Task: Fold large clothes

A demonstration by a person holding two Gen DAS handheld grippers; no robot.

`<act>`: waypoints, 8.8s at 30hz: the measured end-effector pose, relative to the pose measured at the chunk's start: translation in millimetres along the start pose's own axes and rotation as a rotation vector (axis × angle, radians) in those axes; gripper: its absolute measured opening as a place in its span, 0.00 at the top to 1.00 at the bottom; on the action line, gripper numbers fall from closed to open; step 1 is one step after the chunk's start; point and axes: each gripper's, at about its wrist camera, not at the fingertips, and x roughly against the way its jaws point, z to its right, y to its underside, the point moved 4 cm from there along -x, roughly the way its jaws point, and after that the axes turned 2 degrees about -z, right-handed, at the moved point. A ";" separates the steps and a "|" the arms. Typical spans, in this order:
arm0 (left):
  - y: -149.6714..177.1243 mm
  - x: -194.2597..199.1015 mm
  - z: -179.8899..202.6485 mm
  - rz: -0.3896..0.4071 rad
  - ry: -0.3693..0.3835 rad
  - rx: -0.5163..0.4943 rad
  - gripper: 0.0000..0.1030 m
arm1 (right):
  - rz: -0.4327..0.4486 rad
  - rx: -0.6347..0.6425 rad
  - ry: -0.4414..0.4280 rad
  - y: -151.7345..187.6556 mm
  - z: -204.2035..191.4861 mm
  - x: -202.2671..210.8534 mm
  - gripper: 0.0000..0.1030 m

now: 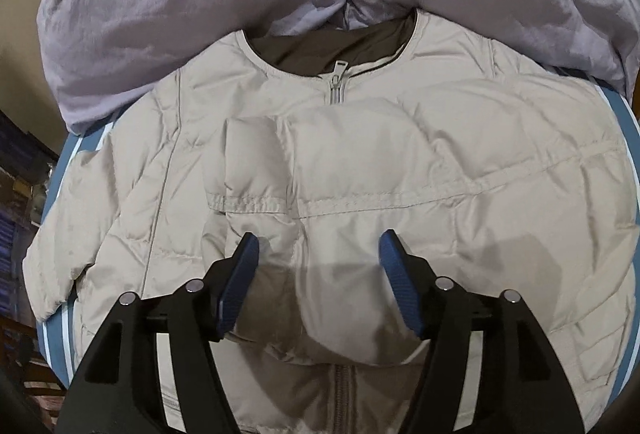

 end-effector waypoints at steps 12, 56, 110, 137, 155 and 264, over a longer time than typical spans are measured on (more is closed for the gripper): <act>-27.5 -7.9 -82.5 0.000 -0.117 0.148 0.02 | 0.081 0.099 0.128 10.6 -10.0 -22.1 0.22; -61.4 -50.6 -179.0 -0.055 -0.212 0.303 0.83 | 0.099 -0.051 -0.006 26.2 20.4 39.2 0.20; -41.5 -1.3 281.4 -0.047 0.338 -0.378 0.87 | 0.159 -0.162 0.043 55.2 159.5 81.5 0.20; -26.4 -19.4 242.8 -0.081 0.250 -0.379 0.52 | 0.178 -0.100 -0.162 15.4 89.5 83.4 0.20; -36.2 -21.8 151.2 -0.062 0.112 -0.308 0.45 | 0.062 -0.068 -0.183 17.4 24.0 36.0 0.83; 113.2 10.9 -7.0 -0.277 0.311 -0.157 0.51 | -0.097 -0.261 -0.250 218.5 275.5 119.3 0.56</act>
